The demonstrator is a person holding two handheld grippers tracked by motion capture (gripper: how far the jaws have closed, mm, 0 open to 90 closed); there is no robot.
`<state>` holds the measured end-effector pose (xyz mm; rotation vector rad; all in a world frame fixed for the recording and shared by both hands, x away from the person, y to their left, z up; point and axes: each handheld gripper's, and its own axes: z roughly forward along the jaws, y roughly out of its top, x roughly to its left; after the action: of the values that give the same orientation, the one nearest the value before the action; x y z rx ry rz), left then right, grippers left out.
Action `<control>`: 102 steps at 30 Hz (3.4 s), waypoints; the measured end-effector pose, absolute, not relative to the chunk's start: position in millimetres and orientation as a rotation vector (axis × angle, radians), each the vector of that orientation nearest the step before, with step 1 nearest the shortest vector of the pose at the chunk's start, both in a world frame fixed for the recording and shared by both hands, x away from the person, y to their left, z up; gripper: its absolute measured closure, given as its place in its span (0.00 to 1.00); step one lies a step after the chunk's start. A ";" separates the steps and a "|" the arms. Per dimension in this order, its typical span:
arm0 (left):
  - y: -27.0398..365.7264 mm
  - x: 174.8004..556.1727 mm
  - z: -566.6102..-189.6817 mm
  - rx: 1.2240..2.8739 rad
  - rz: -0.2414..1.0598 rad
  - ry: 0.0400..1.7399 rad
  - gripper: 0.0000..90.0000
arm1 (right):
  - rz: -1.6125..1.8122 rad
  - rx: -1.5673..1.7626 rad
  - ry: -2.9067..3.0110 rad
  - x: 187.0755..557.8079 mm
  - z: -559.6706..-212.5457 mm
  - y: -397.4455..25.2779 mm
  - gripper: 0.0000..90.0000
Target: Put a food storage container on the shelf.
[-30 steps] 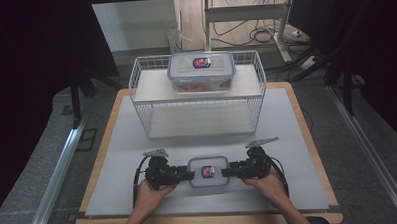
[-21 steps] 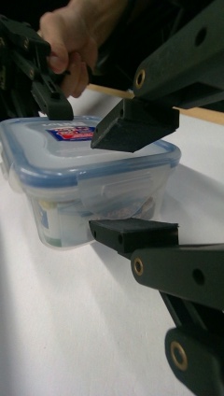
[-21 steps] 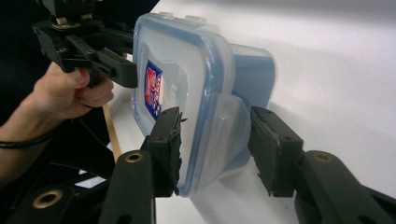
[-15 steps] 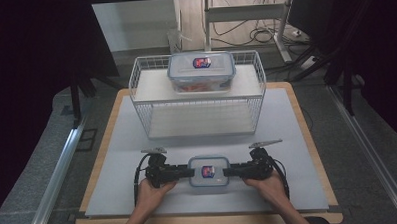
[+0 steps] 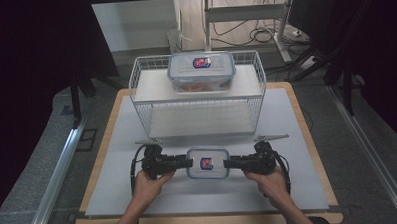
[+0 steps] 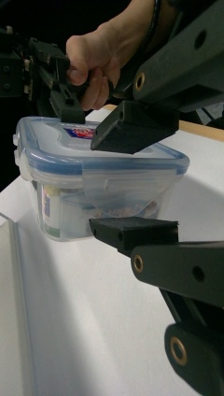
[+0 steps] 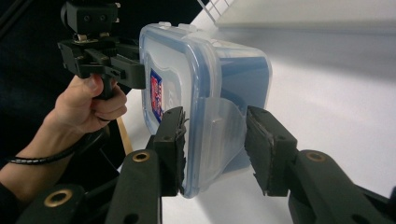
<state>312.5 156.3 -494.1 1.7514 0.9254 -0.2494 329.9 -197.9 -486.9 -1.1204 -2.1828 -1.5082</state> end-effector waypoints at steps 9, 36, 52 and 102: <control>153.2 323.1 -466.9 1.754 -0.219 0.889 0.63 | -1.565 -1.117 -2.204 335.8 -460.9 -199.6 0.65; 164.9 349.8 -390.4 1.726 -0.126 0.860 0.63 | -1.662 -1.077 -2.203 372.9 -382.7 -188.3 0.65; 170.4 372.7 -345.2 1.690 -0.103 0.851 0.63 | -1.743 -1.067 -2.204 395.6 -334.4 -183.3 0.65; 178.8 469.5 -281.3 1.584 -0.108 0.934 0.63 | -1.831 -1.175 -2.060 491.4 -276.4 -172.8 0.64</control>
<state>469.5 178.8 -281.3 1.5837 0.9336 -0.1078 491.4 -172.8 -276.4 -1.1746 -2.0595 -1.8308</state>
